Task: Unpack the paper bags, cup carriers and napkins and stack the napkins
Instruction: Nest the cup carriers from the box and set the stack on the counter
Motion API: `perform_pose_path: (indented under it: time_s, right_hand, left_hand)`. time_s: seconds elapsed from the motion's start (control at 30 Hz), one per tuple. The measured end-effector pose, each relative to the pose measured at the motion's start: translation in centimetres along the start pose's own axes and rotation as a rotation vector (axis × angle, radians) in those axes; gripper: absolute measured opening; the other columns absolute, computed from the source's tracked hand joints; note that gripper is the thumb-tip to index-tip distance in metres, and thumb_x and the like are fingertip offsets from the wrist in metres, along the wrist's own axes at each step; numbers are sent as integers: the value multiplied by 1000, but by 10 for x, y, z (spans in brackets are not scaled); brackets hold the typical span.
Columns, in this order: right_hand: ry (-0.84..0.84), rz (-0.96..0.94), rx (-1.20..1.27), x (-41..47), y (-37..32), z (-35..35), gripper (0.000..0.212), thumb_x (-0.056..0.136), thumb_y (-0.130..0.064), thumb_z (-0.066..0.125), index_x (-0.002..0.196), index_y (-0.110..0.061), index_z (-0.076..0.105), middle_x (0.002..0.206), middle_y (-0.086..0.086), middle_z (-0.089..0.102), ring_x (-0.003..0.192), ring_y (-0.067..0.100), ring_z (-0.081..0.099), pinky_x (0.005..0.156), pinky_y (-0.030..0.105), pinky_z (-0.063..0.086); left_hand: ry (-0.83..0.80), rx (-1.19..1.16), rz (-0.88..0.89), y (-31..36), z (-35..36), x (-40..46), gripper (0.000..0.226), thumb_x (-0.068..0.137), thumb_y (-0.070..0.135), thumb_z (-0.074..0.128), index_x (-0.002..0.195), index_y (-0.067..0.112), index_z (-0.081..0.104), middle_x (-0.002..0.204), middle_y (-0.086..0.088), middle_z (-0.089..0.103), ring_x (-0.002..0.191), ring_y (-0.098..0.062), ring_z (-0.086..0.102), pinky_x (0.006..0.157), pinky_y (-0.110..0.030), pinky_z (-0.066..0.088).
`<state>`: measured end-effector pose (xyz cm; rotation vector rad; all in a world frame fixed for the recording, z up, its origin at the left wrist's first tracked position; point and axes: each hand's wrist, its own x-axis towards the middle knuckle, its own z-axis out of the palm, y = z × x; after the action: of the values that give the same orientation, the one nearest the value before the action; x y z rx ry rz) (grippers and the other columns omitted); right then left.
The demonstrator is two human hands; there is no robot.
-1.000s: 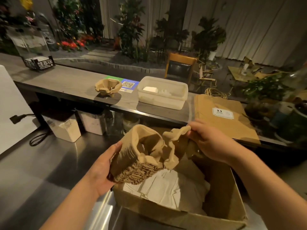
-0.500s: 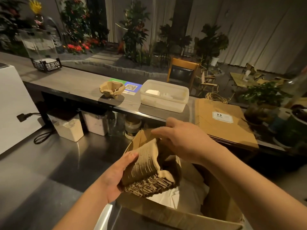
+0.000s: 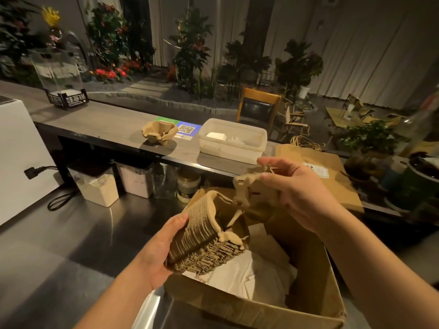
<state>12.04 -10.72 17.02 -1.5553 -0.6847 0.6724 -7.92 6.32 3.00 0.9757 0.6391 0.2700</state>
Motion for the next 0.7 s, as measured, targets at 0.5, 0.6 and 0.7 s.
perform_pose_path:
  time_s: [0.5,0.6,0.7]
  right_hand:
    - [-310,-509,-504,-32,41,8,33,91,4,58,105,-25,66,133,-11,66,149,11,36,124,59,20]
    - [-350,-507,-489,-31,43,8,22,88,5,61,93,-16,64,120,-11,72,145,11,42,126,58,15]
    - [-374,-458,-448,-33,44,10,5,87,-11,63,89,-13,60,118,-7,72,137,14,52,117,53,37]
  left_hand:
    - [81,-226,-159,2,21,-6,67,70,68,65,105,13,80,102,-20,75,100,-39,59,70,-40,51]
    - [58,-217,-170,3,24,-7,60,72,65,65,97,12,79,95,-18,74,95,-38,59,68,-40,50]
    - [50,-225,-177,2,26,-7,57,74,64,63,88,13,82,94,-17,74,96,-38,57,71,-41,47]
